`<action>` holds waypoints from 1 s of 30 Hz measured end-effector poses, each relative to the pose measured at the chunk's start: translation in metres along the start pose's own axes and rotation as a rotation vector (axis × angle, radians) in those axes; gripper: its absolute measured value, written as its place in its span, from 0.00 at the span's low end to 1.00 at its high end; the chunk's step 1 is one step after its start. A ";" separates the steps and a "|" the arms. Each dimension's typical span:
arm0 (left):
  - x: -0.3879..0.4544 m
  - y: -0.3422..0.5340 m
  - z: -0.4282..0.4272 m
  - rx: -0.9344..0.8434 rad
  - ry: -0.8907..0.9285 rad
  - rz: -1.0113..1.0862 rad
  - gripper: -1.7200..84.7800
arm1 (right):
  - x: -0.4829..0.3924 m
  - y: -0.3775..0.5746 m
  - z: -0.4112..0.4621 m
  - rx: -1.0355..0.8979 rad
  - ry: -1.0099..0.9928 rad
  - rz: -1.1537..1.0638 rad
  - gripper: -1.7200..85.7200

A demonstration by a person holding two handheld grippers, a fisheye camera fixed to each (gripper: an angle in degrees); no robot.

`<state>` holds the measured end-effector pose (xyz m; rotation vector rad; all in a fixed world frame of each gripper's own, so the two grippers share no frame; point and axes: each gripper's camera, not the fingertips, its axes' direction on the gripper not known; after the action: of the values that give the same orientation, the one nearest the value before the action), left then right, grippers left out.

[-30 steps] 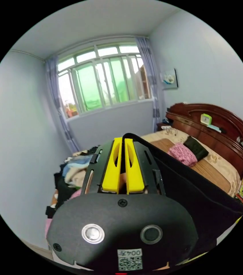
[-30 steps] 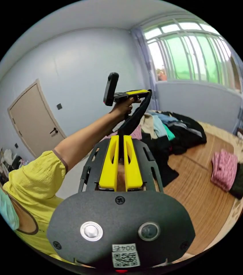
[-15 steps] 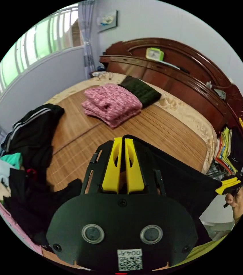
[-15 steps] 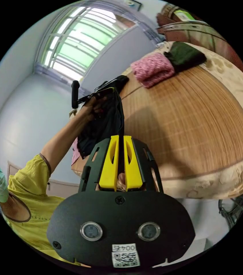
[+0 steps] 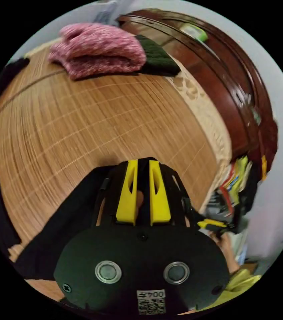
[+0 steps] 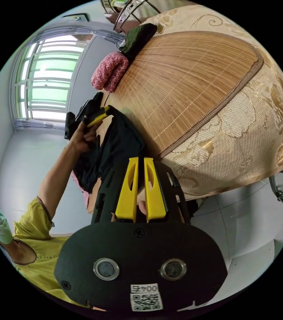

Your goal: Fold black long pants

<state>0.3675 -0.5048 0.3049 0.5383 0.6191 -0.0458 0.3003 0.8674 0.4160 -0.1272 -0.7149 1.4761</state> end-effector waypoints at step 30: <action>-0.012 0.512 0.075 0.349 -0.463 -0.152 0.24 | -0.036 -0.075 0.171 -0.170 0.897 -0.625 0.12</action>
<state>0.4994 -0.1021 0.6018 0.7870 0.1947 -0.4168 0.2802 0.7656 0.5748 -0.5967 -0.1056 0.6352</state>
